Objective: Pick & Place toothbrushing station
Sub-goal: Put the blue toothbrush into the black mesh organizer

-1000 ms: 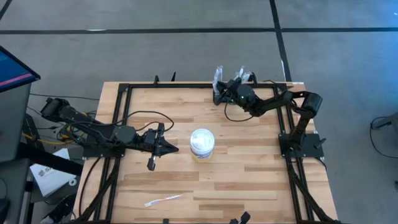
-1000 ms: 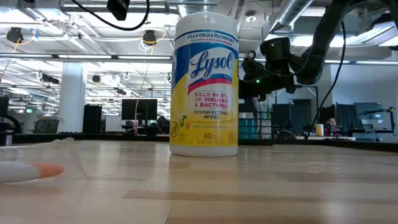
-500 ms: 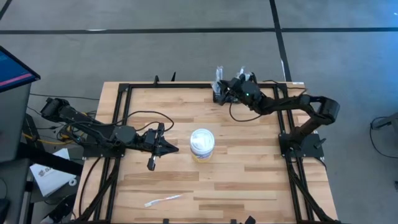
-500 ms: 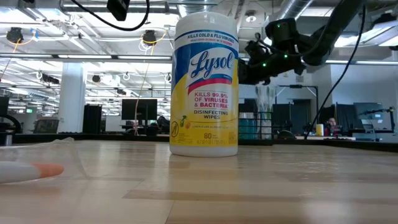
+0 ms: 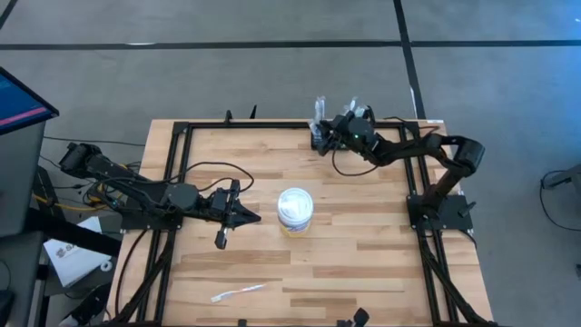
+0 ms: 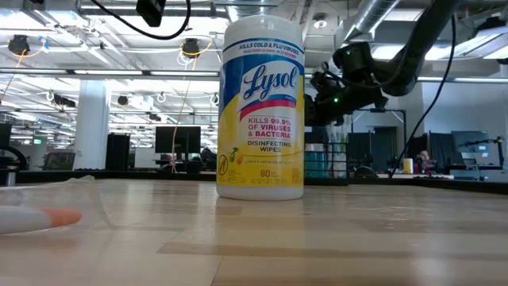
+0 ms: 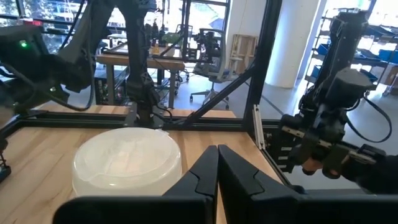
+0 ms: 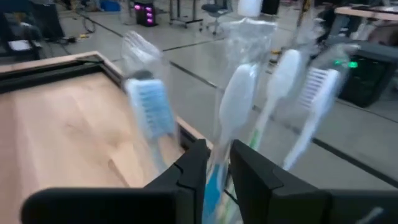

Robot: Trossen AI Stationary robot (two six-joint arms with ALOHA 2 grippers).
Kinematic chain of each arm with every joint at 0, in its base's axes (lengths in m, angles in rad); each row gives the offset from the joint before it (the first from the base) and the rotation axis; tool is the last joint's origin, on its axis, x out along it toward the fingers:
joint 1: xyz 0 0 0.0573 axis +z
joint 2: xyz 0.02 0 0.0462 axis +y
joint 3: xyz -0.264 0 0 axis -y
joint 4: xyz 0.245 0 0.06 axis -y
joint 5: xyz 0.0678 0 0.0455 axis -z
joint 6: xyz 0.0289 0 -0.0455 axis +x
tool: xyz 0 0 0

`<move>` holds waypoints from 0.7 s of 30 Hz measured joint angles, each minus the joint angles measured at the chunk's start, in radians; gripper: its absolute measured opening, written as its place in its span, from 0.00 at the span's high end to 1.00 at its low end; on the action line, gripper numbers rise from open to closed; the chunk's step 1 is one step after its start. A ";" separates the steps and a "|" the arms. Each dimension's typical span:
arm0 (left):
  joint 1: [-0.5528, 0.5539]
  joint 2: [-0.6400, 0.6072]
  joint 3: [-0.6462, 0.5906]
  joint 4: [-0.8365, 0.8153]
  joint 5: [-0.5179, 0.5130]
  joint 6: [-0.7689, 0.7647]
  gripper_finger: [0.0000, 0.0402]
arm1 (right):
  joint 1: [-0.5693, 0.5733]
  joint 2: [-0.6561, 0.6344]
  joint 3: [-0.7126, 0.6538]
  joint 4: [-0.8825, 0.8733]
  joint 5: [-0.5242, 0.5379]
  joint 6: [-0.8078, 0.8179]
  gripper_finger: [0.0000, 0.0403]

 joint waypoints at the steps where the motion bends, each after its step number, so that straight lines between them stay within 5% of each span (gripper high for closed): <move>1: 0.000 0.000 0.000 0.000 0.000 0.000 1.00 | -0.003 -0.003 0.000 0.000 -0.014 0.000 0.83; 12: 0.000 0.000 0.000 0.000 0.000 0.001 1.00 | -0.004 -0.020 0.000 -0.059 0.019 0.000 0.53; 21: 0.000 0.000 0.000 -0.001 0.000 0.001 1.00 | 0.002 -0.105 0.000 -0.119 0.042 -0.008 0.48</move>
